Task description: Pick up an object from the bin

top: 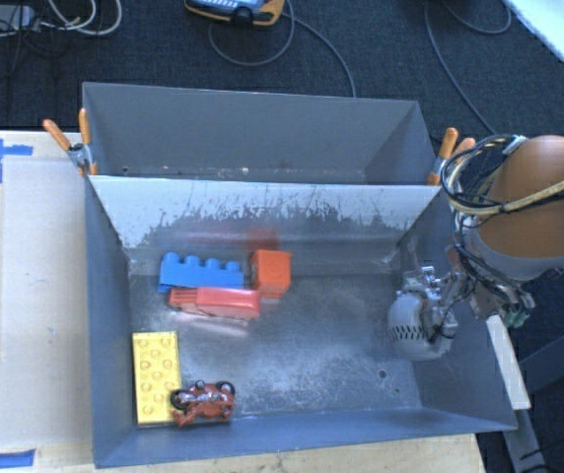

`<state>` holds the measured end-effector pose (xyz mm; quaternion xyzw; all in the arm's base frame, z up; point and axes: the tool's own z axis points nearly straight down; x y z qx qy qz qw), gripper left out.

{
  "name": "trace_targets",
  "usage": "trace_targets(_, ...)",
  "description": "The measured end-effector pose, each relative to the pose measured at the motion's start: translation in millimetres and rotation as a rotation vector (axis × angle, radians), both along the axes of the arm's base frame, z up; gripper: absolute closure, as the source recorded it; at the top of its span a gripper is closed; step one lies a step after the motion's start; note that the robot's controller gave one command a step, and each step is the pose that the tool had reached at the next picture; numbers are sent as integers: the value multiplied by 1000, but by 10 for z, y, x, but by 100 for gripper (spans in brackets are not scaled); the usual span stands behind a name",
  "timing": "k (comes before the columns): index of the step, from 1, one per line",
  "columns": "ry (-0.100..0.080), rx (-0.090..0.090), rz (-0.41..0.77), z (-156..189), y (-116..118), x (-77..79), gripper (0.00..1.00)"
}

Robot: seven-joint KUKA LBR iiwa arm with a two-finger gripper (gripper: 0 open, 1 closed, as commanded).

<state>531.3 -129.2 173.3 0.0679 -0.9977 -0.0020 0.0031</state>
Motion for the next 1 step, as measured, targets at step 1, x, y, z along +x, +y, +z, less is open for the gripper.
trace_targets(1, -3, 0, 149, 390, 184, 55, 100)
